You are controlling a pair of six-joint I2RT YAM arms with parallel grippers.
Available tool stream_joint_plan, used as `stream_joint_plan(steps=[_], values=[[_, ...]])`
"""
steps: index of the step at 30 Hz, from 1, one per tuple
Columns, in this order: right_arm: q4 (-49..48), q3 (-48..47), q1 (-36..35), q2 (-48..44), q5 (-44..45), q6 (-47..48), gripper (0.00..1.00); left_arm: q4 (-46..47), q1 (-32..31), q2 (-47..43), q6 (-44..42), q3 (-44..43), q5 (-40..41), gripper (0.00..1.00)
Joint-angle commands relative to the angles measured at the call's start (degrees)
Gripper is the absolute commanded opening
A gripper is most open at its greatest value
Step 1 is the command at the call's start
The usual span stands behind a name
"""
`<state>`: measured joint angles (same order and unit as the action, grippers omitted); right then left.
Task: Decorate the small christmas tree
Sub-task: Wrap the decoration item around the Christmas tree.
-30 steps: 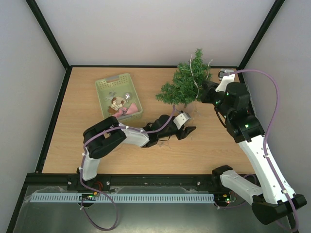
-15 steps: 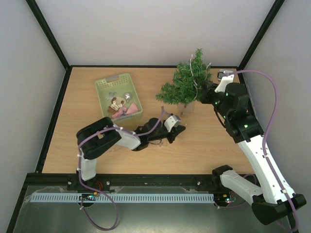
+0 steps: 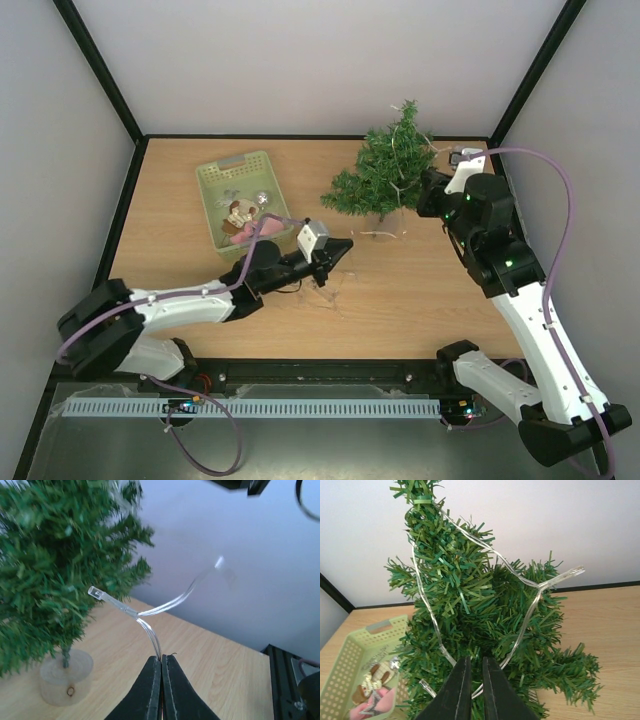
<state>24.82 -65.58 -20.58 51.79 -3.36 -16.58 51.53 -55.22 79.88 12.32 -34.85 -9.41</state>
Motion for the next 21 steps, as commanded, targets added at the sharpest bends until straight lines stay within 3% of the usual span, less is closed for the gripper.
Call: stream_joint_plan(steps=[1, 9, 15, 21], values=[[2.1, 0.7, 0.3, -1.0, 2.3, 2.3, 0.08, -5.5, -0.1, -6.2, -0.9, 0.2, 2.3, 0.02], [1.3, 2.0, 0.3, -8.9, -0.1, 9.5, 0.24, -13.7, 0.9, -12.7, -0.1, -5.7, 3.3, 0.02], [-12.6, 14.9, 0.3, -18.2, -21.2, 4.0, 0.3, -16.2, 5.0, -12.5, 4.4, -12.3, 0.0, 0.02], [-29.9, 26.6, 0.1, -21.5, -34.2, -5.3, 0.41, -12.6, 6.9, -10.9, 11.7, -15.2, -2.1, 0.02]])
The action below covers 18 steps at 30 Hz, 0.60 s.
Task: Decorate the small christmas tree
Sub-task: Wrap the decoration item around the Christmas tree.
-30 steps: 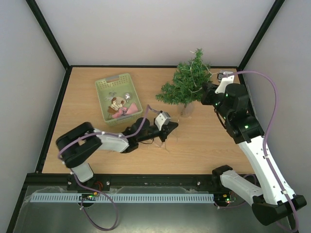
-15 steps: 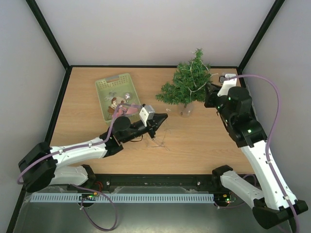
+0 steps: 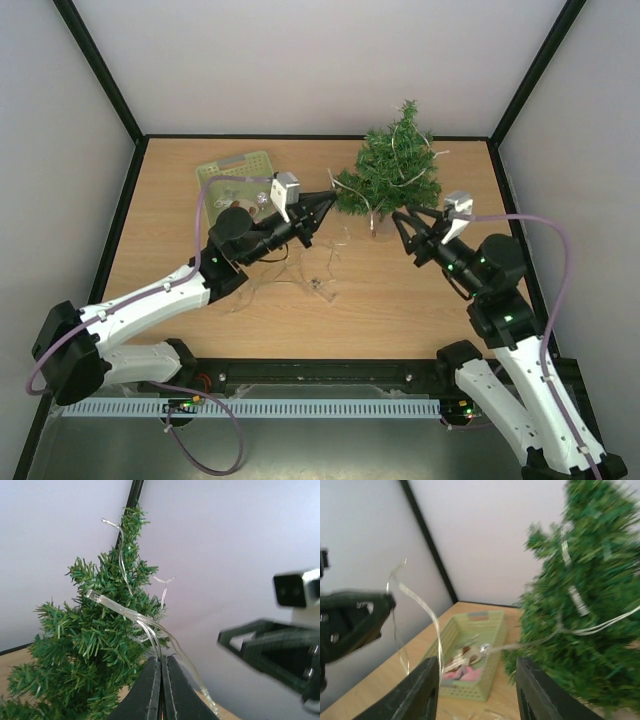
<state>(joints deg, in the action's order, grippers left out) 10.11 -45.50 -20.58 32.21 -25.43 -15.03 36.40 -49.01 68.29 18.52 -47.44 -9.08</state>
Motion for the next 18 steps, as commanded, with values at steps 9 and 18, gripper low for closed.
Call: stream_joint_plan(steps=[9, 18], values=[[-37.8, 21.3, -8.0, -2.5, -5.0, -7.6, 0.31, 6.2, 1.8, 2.9, 14.5, -6.6, -4.0, 0.02], [-45.0, 24.0, -24.5, 6.6, 8.9, 3.1, 0.43, 9.5, 1.9, 2.5, 19.3, -6.9, -2.3, 0.02]])
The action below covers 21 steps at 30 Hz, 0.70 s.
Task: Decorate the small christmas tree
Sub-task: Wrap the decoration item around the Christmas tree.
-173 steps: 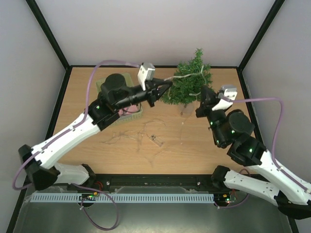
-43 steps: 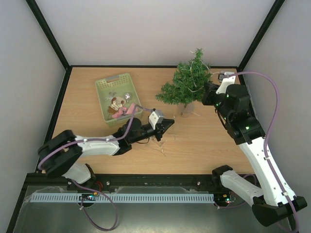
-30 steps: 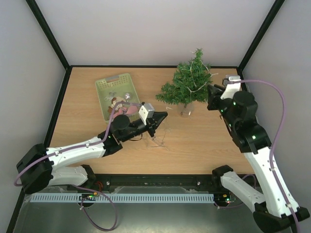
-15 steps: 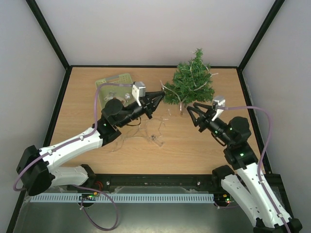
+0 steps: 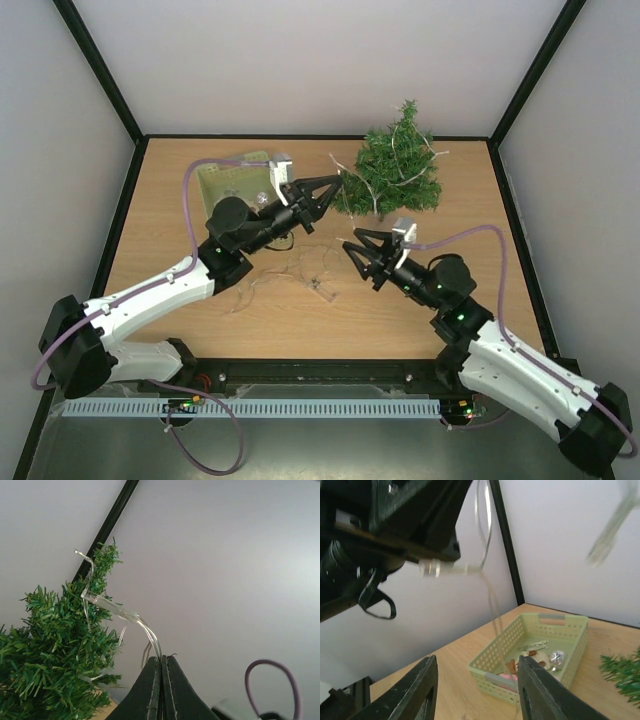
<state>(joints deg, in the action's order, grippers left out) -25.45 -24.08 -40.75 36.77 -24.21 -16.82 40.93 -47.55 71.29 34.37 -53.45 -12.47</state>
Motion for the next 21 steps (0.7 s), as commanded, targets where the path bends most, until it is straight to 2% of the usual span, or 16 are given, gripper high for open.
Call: stream_joint_plan(steps=[1, 4, 7, 9, 13, 21], values=[[-11.8, 4.0, -4.8, 2.5, 8.6, 4.2, 0.44, 5.3, 0.4, -0.6, 3.8, -0.9, 1.4, 0.02], [-16.6, 6.7, -6.9, 4.7, 12.2, 3.1, 0.43, 5.8, 0.4, -0.4, 4.3, -1.2, 1.8, 0.02], [-21.2, 8.4, -9.5, 7.4, 17.2, 2.6, 0.38, 6.7, 0.5, 0.0, 6.3, -1.0, 3.2, 0.02], [-24.7, 9.3, -10.9, 9.4, 18.7, 2.0, 0.37, 8.9, 0.4, 0.3, 7.7, -0.5, 3.7, 0.02], [-28.7, 9.4, -12.0, 14.4, 20.5, 1.0, 0.5, 10.3, 0.5, 0.9, 9.9, -0.2, 4.0, 0.02], [-34.5, 7.2, -12.0, 24.6, 19.7, 1.2, 0.5, 10.5, 0.5, -0.1, 9.8, -0.5, 4.6, 0.02]])
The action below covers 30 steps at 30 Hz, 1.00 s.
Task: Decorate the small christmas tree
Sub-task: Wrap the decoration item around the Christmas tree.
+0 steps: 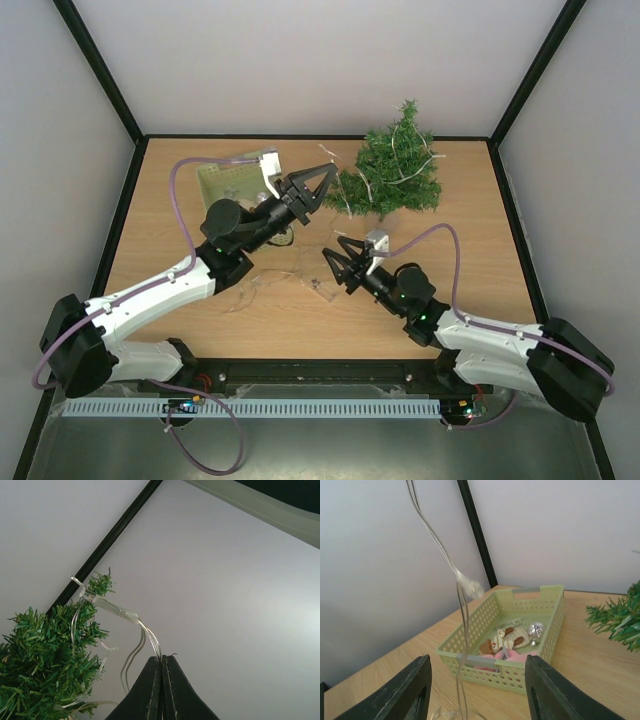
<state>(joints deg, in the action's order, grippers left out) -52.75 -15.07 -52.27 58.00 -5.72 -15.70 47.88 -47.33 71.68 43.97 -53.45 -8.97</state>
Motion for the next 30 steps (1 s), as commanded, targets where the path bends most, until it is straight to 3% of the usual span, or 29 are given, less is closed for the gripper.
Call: stream_joint_plan(steps=[1, 11, 13, 16, 18, 23, 30], values=[[-7.3, -2.5, -0.5, 4.4, 0.9, 0.3, 0.5, 3.3, 0.3, -0.6, 0.2, -0.4, 1.2, 0.02], [-10.2, -5.4, -0.5, 10.0, -0.7, 0.7, 0.43, 3.2, 0.3, -1.2, 0.8, 0.5, 2.3, 0.02], [-9.9, -5.3, -0.5, 10.1, -0.9, 0.8, 0.32, 3.2, 0.3, -1.0, 0.5, 0.3, 2.4, 0.02], [-8.3, -4.0, -0.5, 7.8, -1.1, 0.6, 0.08, 2.7, 0.3, -0.8, -0.1, -0.3, 2.8, 0.02], [-3.3, -3.0, -0.5, 4.0, -0.2, 0.8, 0.02, 2.0, 0.3, -0.6, -0.9, -0.8, 3.6, 0.02], [19.1, -4.5, -0.5, -13.3, 4.3, 1.7, 0.02, 0.2, 1.0, 1.5, -2.9, -3.6, 4.1, 0.02], [45.8, -17.3, -0.5, -24.8, 3.3, 5.3, 0.02, 0.5, 3.1, 6.0, -4.3, -6.9, 4.2, 0.02]])
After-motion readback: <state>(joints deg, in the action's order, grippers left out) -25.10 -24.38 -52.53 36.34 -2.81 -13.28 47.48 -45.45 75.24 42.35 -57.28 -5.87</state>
